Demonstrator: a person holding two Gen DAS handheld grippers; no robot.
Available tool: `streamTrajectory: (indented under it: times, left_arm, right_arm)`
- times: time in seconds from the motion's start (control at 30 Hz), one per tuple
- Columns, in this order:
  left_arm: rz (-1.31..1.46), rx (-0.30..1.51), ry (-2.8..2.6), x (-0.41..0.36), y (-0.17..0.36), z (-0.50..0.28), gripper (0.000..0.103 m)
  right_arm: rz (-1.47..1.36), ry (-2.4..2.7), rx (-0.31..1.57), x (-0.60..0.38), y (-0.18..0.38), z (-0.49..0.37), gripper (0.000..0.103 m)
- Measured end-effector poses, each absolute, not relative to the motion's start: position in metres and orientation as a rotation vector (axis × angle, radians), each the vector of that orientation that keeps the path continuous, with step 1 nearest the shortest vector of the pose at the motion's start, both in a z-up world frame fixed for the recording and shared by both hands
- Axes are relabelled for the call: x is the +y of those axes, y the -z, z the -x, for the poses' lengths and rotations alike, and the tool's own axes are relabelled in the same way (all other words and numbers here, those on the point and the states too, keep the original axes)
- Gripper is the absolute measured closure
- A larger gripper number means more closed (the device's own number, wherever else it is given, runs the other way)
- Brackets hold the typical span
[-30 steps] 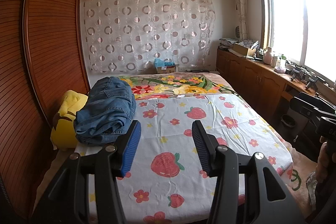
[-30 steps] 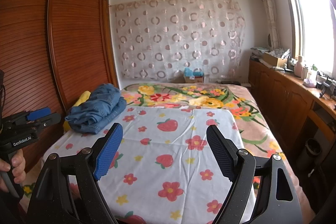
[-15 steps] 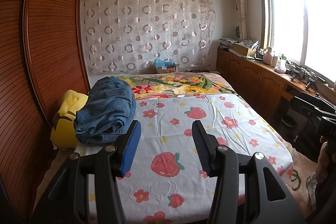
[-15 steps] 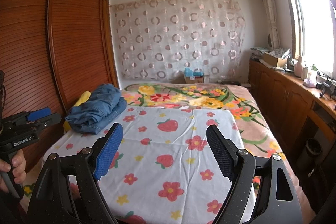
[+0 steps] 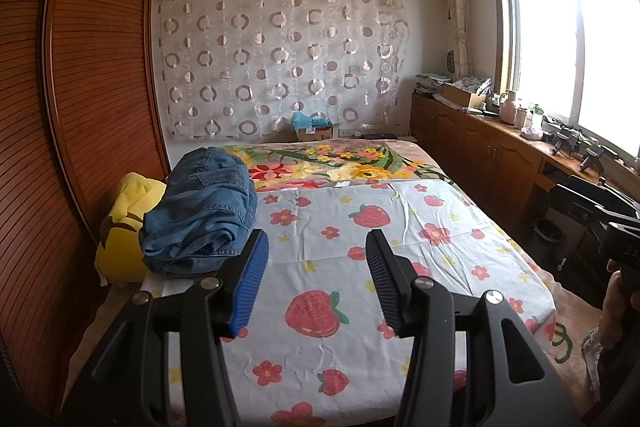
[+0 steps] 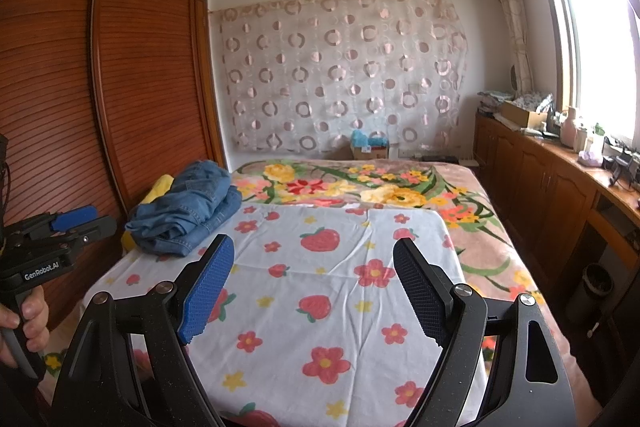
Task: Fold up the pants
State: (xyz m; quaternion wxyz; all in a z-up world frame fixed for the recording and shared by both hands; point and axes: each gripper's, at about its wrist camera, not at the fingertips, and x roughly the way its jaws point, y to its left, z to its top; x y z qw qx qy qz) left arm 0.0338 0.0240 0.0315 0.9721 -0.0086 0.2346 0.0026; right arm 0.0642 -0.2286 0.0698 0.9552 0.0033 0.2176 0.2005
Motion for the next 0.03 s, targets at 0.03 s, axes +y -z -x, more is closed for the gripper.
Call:
streamTrajectory:
  times: [0.03]
  left_arm:
    - [0.018, 0.474, -0.005, 0.0235, -0.0313, -0.0341, 0.053]
  right_arm:
    - [-0.008, -0.408, 0.441, -0.2288, -0.0699, -0.0641, 0.019]
